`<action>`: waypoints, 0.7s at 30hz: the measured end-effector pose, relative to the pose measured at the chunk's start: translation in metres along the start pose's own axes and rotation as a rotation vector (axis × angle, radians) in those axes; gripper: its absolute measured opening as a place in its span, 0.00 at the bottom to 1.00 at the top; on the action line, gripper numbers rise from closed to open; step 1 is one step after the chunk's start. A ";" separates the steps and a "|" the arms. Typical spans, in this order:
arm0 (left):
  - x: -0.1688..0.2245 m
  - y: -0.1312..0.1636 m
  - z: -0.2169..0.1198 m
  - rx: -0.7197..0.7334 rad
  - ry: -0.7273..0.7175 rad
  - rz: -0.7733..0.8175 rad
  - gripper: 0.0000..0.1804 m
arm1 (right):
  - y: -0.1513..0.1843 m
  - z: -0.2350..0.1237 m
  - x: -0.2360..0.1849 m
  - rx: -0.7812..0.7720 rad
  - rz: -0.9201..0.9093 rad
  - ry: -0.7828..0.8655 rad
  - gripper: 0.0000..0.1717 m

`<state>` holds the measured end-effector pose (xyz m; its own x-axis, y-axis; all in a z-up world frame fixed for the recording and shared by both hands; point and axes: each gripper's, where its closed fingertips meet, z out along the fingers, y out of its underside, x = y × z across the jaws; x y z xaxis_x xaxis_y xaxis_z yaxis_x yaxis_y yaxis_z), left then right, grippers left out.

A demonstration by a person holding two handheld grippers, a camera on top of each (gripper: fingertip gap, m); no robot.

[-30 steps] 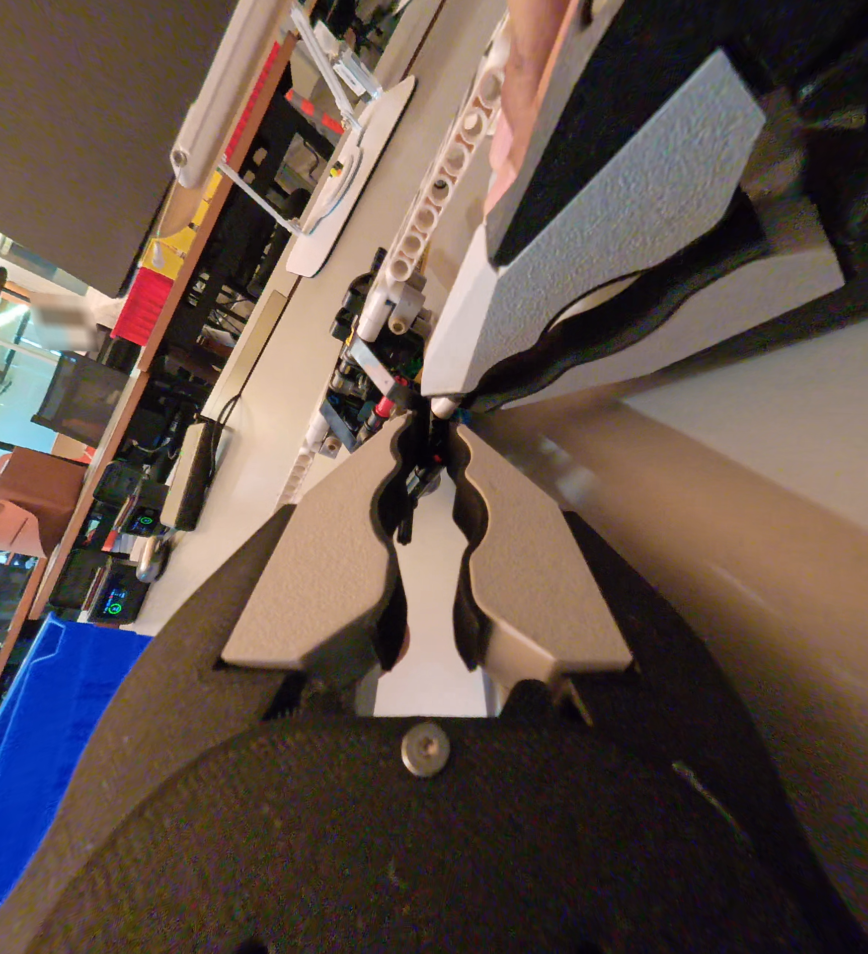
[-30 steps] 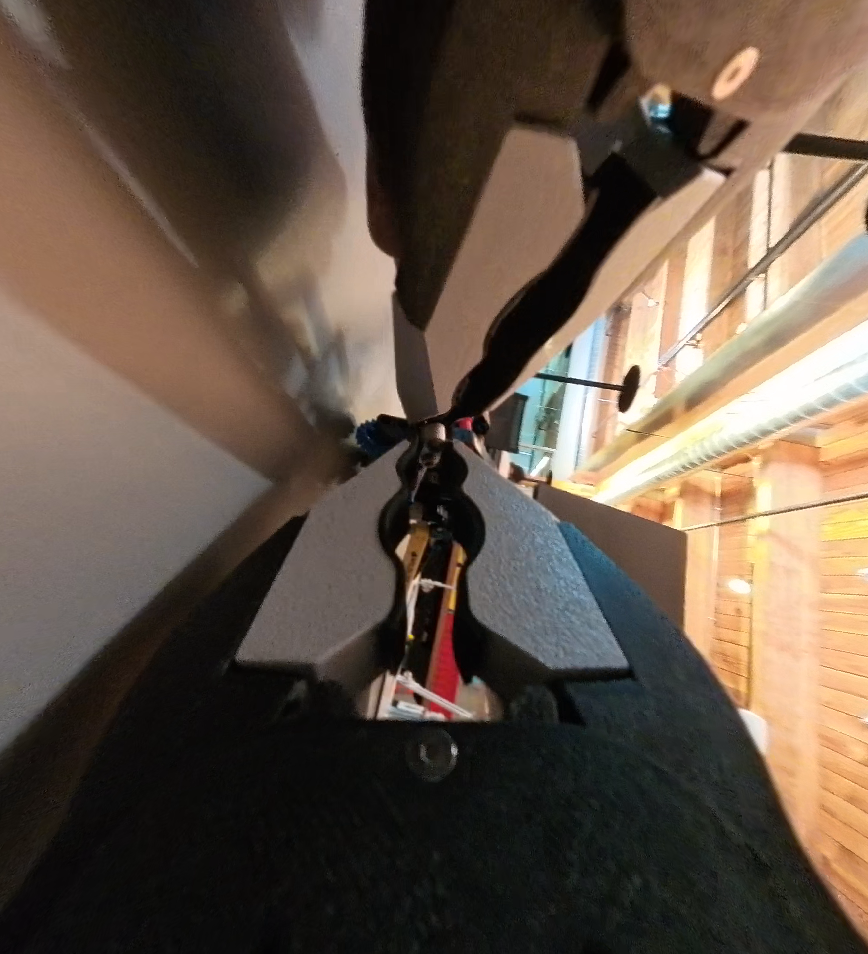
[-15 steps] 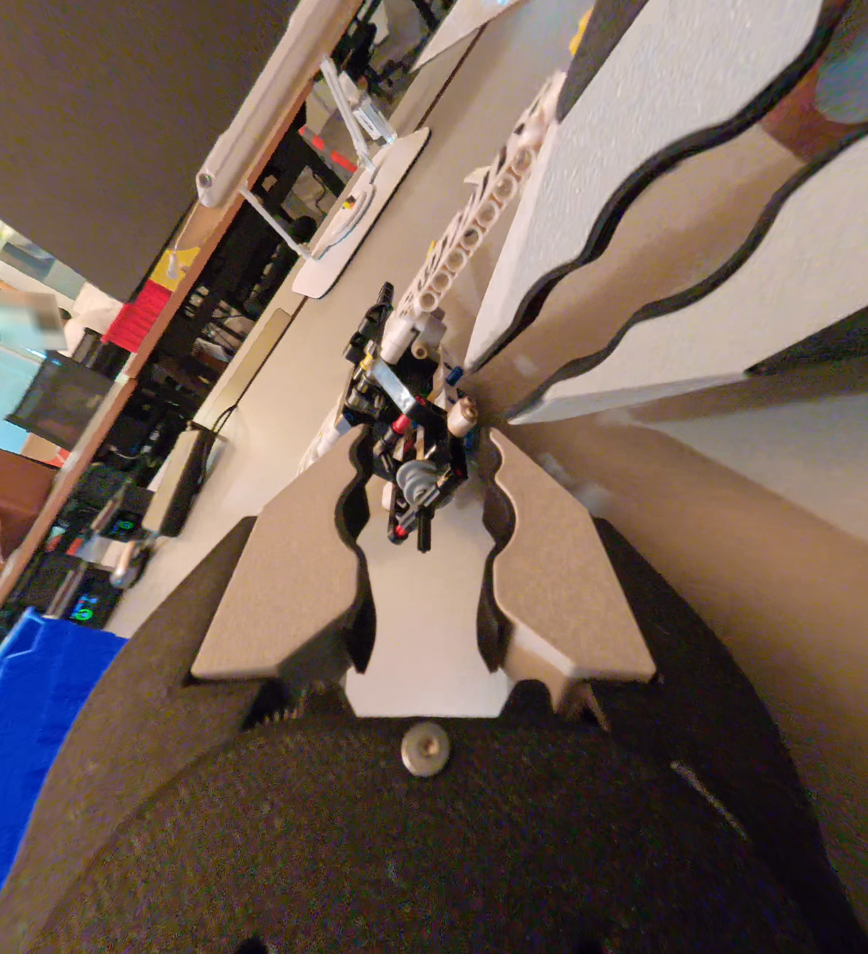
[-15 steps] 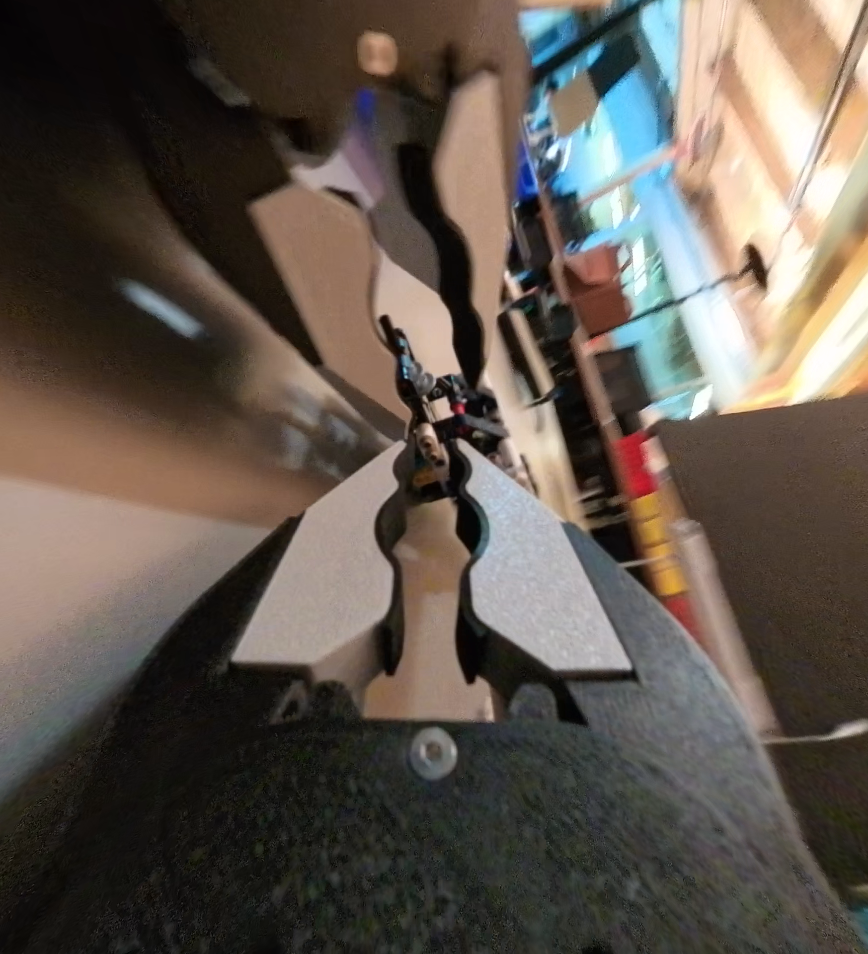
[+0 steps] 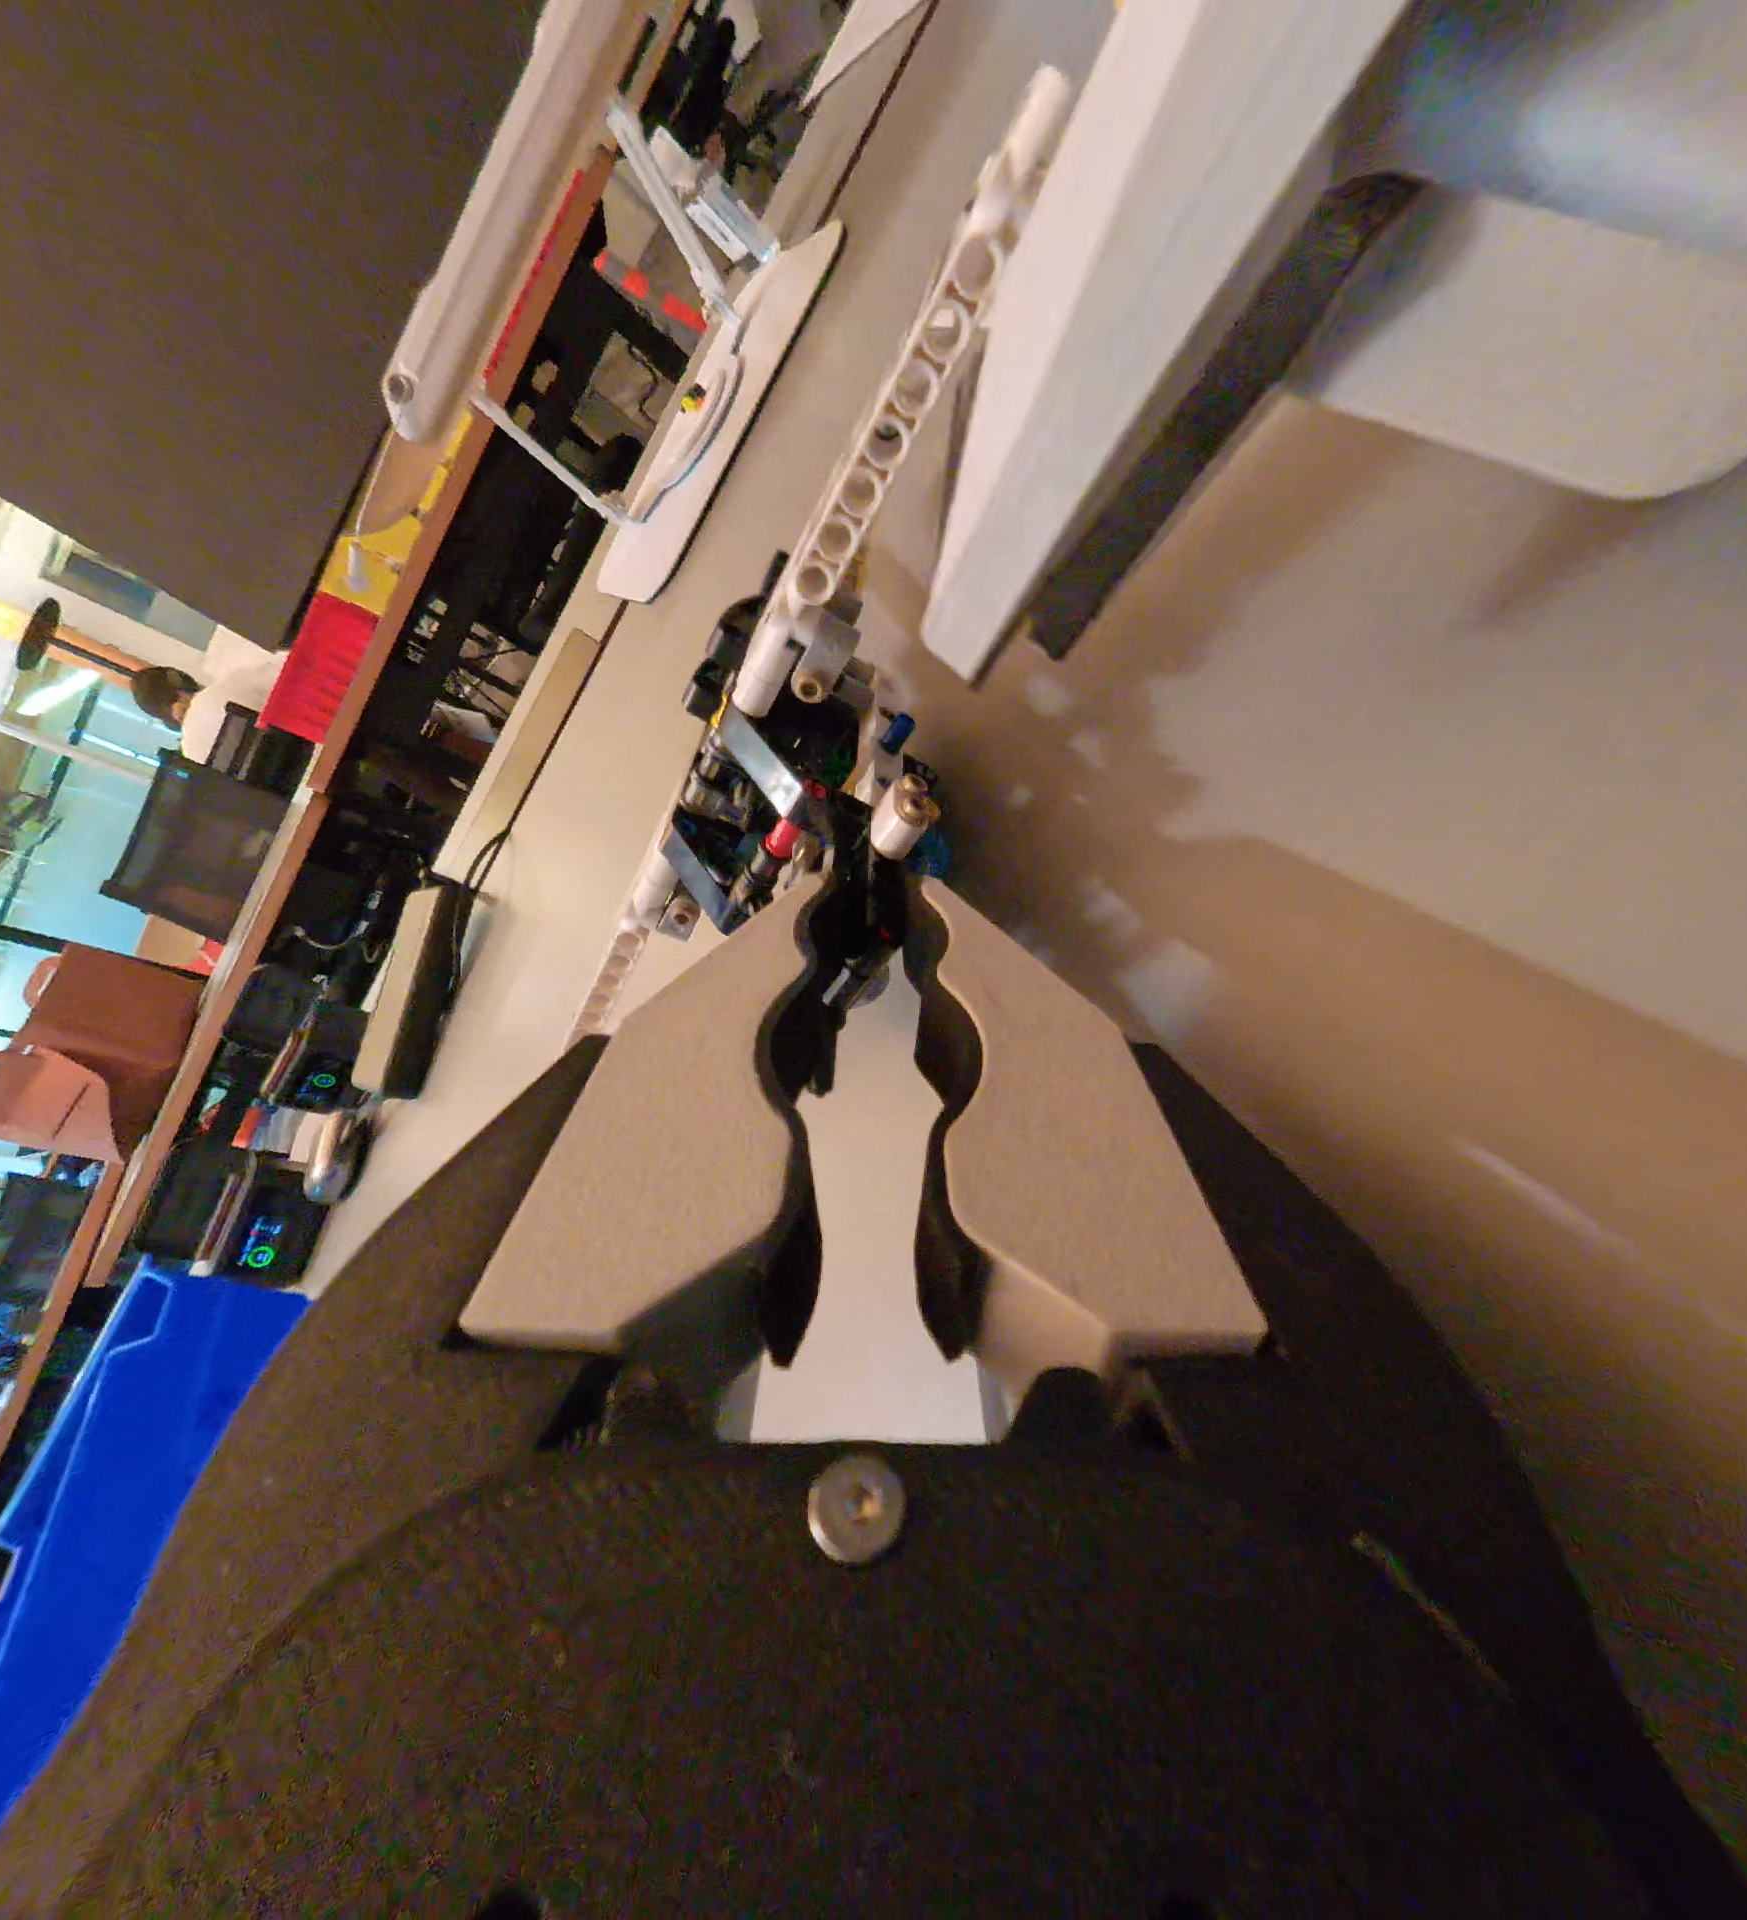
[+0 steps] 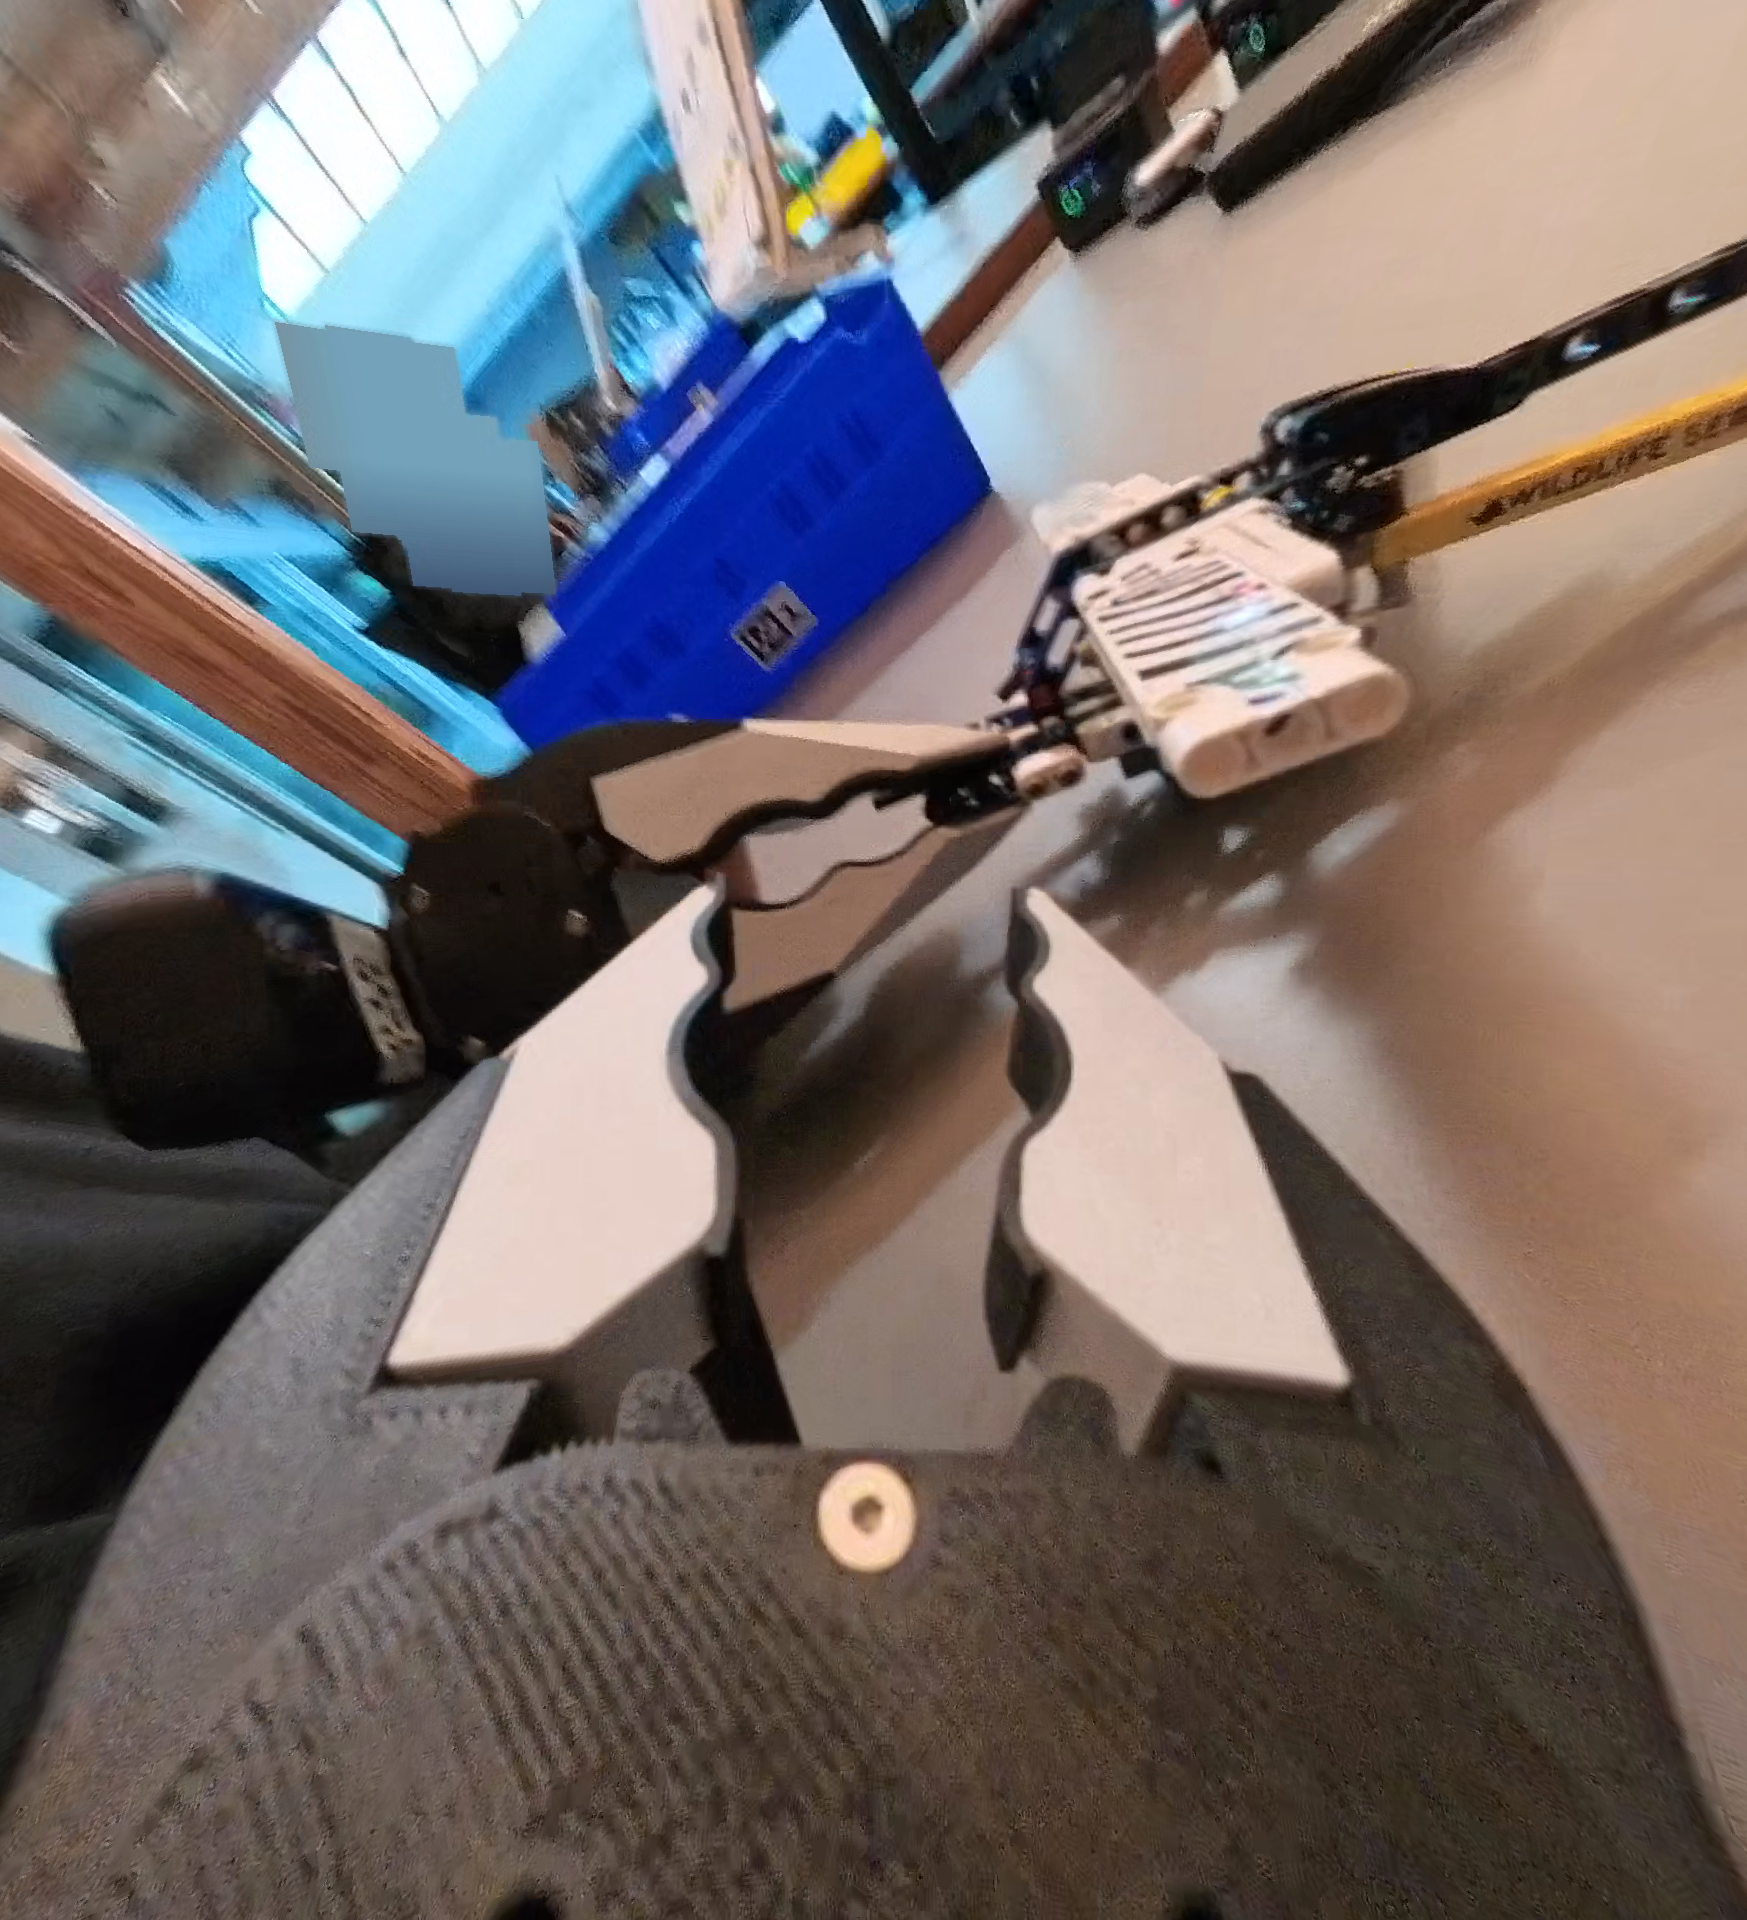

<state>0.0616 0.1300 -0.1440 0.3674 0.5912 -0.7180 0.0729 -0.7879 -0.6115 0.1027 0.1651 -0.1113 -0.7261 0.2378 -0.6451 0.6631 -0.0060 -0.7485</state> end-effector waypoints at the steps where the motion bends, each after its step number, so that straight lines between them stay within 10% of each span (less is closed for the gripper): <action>1: -0.001 -0.002 0.000 0.012 0.006 -0.014 0.04 | -0.005 0.000 -0.003 0.036 0.018 -0.034 0.25; 12: -0.081 -0.052 -0.040 0.386 0.251 -0.780 0.03 | -0.050 -0.021 -0.005 0.191 -0.449 0.162 0.22; 21: -0.094 -0.034 -0.044 0.450 0.222 -0.978 0.03 | -0.054 -0.012 -0.014 0.186 -0.582 0.170 0.19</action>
<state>0.0653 0.0932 -0.0410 0.4971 0.8463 0.1915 0.0958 0.1658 -0.9815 0.0793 0.1737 -0.0606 -0.9092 0.4035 -0.1026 0.1146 0.0056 -0.9934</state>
